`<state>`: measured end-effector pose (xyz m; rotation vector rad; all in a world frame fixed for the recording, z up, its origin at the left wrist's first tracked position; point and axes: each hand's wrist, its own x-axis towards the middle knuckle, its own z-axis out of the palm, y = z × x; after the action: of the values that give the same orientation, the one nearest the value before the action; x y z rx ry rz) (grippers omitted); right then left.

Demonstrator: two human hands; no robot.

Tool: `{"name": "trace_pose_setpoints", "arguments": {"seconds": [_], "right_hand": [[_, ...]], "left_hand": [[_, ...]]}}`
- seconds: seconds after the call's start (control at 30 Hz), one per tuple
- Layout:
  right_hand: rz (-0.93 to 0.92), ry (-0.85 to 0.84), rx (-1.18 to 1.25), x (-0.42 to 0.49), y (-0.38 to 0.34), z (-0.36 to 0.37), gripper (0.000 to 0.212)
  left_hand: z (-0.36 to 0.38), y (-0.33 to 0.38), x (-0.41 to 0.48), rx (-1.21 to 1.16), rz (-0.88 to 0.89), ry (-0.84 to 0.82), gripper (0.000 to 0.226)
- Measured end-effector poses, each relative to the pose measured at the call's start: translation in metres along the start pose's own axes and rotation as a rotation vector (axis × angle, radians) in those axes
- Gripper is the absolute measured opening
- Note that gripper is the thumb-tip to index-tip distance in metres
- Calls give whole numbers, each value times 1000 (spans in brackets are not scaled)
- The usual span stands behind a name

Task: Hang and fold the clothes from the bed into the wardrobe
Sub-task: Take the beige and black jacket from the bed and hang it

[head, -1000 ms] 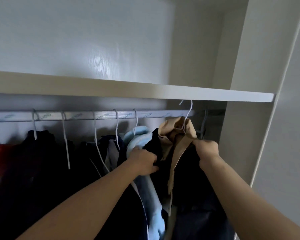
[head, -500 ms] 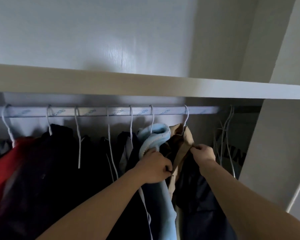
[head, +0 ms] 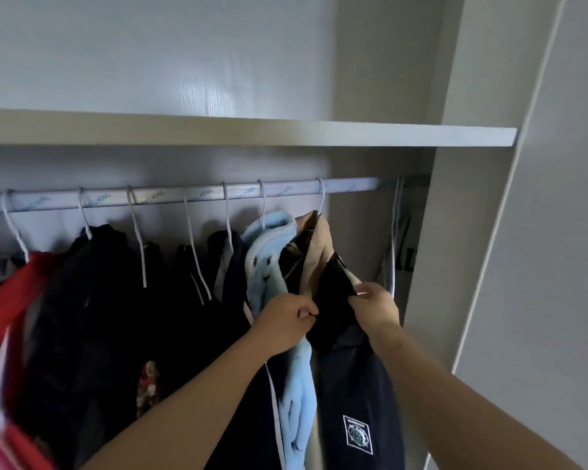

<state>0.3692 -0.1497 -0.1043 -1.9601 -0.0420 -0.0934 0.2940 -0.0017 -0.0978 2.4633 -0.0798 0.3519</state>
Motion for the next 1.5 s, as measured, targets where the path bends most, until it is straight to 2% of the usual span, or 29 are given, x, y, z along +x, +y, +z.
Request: {"name": "trace_pose_setpoints", "arguments": {"seconds": [0.1, 0.23, 0.43, 0.67, 0.8, 1.03, 1.17, 1.4, 1.5], "right_hand": [[19, -18, 57, -29, 14, -15, 28], [60, -69, 170, -82, 42, -44, 24], [204, -154, 216, -168, 96, -92, 9], [387, -240, 164, -277, 165, -154, 11], [549, -246, 166, -335, 201, -179, 14], [696, -123, 295, -404, 247, -201, 10], [805, -38, 322, -448, 267, -205, 13], [1019, 221, 421, -557, 300, -204, 10], [1073, 366, 477, -604, 310, -205, 12]], "left_hand": [[17, 16, -28, -68, -75, 8, 22], [40, 47, -76, -215, -204, 51, 18], [88, 92, -152, -346, -315, 85, 15], [160, 138, -262, -460, -535, -4, 19], [193, 154, -314, -522, -625, -116, 21], [234, 170, -360, -600, -718, -250, 16], [250, 170, -389, -593, -711, -362, 14], [279, 173, -457, -479, -646, -692, 20], [291, 181, -489, -418, -582, -844, 16]]}}
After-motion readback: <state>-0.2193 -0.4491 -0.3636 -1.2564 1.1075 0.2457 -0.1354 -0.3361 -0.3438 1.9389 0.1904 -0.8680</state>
